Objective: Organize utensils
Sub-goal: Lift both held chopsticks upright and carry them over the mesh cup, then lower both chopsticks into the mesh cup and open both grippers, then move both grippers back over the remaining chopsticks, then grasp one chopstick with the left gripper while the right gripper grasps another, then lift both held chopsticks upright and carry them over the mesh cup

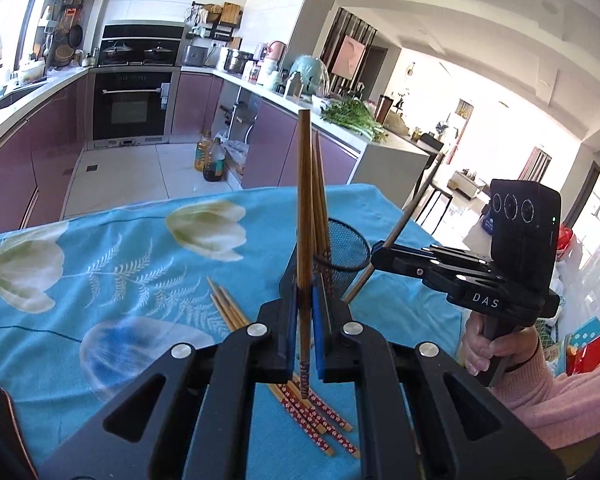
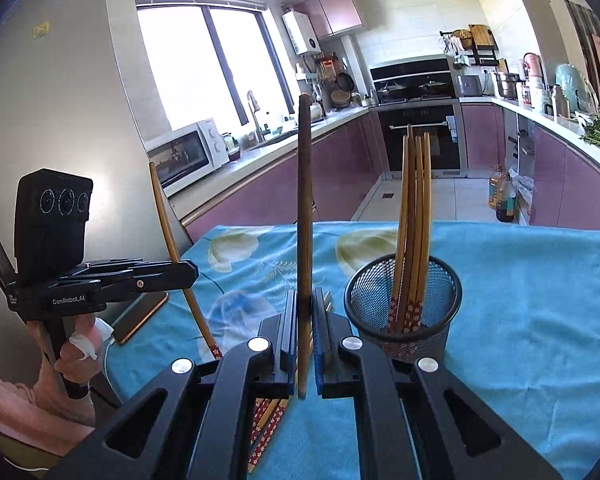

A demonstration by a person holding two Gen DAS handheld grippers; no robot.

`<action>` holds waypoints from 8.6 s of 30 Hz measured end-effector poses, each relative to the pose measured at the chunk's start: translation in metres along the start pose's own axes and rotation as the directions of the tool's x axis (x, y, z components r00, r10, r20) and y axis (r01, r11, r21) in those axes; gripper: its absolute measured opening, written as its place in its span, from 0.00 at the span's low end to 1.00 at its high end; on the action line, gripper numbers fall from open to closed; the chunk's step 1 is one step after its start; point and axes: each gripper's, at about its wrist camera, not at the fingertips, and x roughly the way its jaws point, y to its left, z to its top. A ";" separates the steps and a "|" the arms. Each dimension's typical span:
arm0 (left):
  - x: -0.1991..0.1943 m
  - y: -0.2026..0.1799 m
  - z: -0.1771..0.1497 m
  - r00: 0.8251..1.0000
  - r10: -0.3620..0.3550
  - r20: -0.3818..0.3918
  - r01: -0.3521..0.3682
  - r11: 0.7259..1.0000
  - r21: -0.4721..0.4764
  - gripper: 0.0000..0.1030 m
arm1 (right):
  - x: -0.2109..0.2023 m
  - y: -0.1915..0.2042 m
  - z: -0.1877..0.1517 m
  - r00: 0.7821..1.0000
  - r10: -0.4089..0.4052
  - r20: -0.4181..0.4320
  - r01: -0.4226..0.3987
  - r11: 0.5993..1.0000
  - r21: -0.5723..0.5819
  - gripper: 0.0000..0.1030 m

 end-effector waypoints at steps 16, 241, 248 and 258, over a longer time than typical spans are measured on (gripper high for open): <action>0.009 -0.029 0.060 0.993 -0.048 0.104 0.044 0.998 0.038 0.07 | -0.039 -0.007 0.042 0.989 -0.047 0.139 0.057 0.996 -0.065 0.06; 0.036 0.013 -0.031 0.984 0.122 -0.131 -0.124 0.992 -0.007 0.07 | 0.044 0.006 -0.033 0.987 0.013 -0.162 -0.012 1.000 0.002 0.06; 0.016 0.003 -0.021 0.994 0.069 -0.084 -0.070 0.998 -0.005 0.07 | 0.027 0.002 -0.027 0.994 0.019 -0.106 -0.018 1.000 0.014 0.06; -0.004 -0.003 -0.009 0.999 0.031 -0.028 -0.031 0.999 -0.008 0.07 | 0.010 -0.002 -0.018 0.999 0.021 -0.046 -0.020 1.000 0.017 0.06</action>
